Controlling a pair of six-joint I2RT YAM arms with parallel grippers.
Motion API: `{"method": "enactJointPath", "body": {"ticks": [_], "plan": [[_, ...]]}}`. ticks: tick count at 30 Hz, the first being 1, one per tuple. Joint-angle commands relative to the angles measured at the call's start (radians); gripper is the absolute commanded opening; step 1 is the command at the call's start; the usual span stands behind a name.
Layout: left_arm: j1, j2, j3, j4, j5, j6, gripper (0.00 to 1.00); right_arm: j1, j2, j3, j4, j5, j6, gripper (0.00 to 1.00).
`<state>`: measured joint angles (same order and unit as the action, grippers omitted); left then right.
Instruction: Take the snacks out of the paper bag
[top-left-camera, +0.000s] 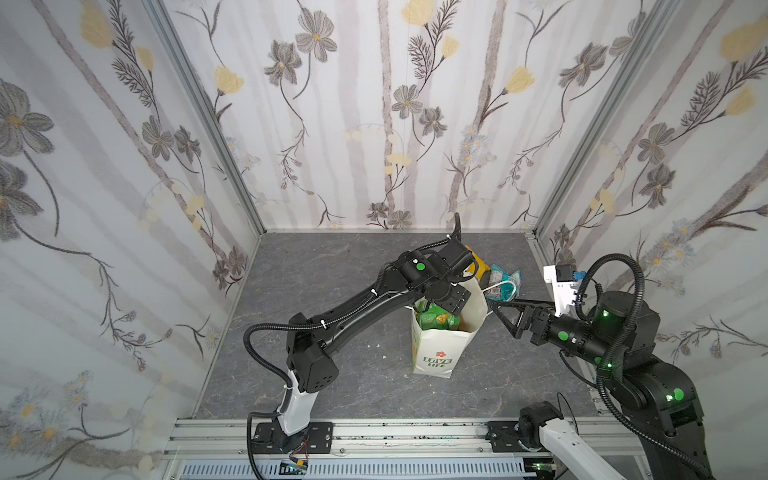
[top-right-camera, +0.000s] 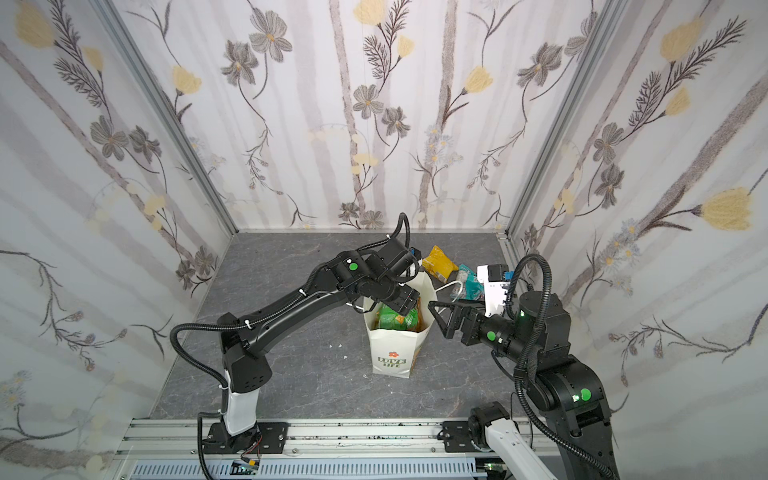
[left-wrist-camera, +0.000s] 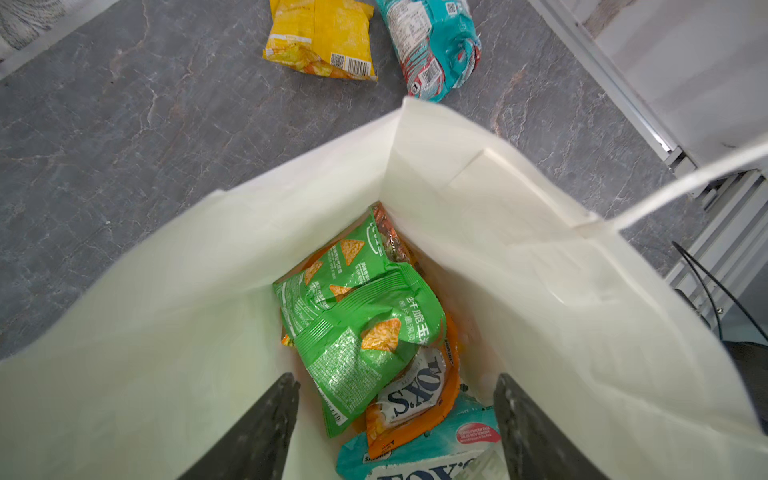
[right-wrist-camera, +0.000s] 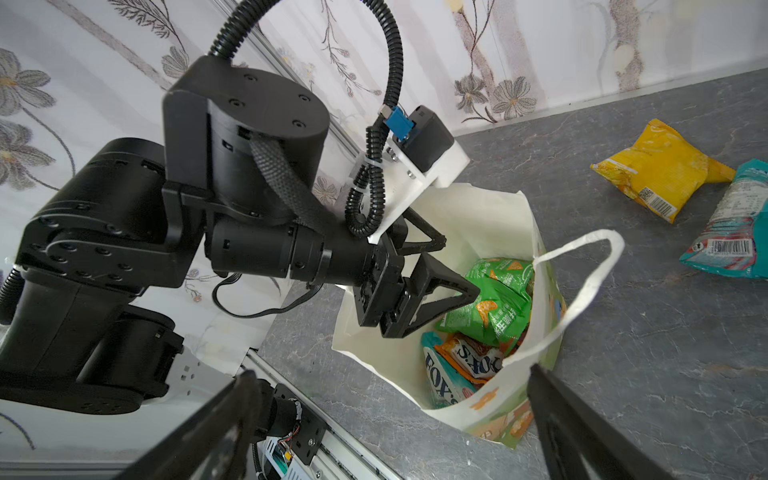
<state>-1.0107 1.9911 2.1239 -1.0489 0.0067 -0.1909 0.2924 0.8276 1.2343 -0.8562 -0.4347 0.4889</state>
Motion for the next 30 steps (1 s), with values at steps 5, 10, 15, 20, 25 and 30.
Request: {"method": "enactJointPath", "body": {"ticks": [5, 10, 15, 20, 25, 30], "plan": [[0.001, 0.038, -0.018, -0.03, 0.015, 0.029, 0.73, 0.0, -0.016, -0.039, 0.017, 0.018, 0.005, 0.99], [0.002, 0.064, -0.028, -0.036, 0.032, 0.046, 0.71, 0.0, -0.012, -0.051, 0.011, 0.017, -0.005, 0.99], [0.0, 0.05, -0.097, 0.004, 0.035, 0.051, 0.71, 0.001, -0.017, -0.062, 0.005, 0.031, -0.01, 1.0], [0.0, 0.045, -0.147, 0.034, 0.045, 0.071, 0.73, 0.0, -0.019, -0.074, 0.021, 0.03, -0.004, 0.99], [0.001, 0.08, -0.132, 0.011, 0.012, 0.07, 0.83, 0.001, -0.015, -0.076, 0.025, 0.025, -0.001, 1.0], [0.001, 0.105, -0.141, 0.006, 0.002, 0.07, 0.85, 0.0, -0.012, -0.081, 0.019, 0.031, -0.001, 1.0]]}}
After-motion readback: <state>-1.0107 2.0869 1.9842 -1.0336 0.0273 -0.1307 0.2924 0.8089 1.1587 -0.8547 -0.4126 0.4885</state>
